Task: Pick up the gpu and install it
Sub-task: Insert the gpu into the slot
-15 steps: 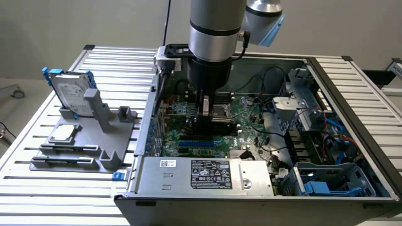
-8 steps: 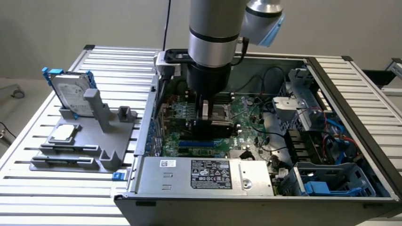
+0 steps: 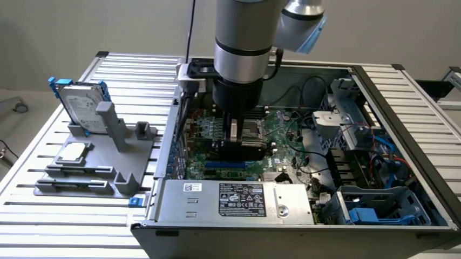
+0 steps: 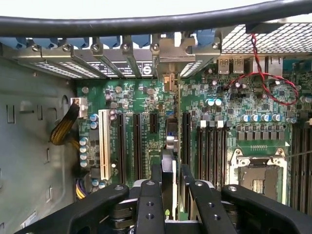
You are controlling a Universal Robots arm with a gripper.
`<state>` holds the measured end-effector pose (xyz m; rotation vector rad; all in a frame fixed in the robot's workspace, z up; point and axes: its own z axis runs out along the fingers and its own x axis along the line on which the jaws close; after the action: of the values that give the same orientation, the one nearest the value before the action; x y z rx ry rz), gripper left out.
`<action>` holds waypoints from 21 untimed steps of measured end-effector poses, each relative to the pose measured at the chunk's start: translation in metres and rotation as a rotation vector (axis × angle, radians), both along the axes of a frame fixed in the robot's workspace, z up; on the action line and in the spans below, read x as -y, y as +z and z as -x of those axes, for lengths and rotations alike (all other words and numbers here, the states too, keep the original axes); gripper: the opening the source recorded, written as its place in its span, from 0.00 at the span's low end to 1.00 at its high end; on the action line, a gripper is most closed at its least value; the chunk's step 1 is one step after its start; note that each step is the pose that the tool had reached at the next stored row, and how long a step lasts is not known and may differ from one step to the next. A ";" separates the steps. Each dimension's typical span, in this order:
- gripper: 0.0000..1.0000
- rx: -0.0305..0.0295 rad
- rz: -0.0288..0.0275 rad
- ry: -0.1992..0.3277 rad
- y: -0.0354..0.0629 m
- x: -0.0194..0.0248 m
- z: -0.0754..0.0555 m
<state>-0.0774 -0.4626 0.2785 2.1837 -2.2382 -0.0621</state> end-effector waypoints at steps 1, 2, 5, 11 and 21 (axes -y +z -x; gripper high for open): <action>0.26 -0.0001 0.0000 0.000 0.0000 0.0004 0.000; 0.26 -0.0003 0.0002 0.000 0.0001 0.0007 0.000; 0.26 -0.0002 0.0000 0.000 -0.0011 0.0015 0.000; 0.26 -0.0067 -0.0003 0.000 -0.0046 0.0031 0.000; 0.26 -0.0255 -0.0002 0.000 -0.0080 0.0034 0.000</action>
<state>-0.0776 -0.4660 0.2706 2.1703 -2.2251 -0.0896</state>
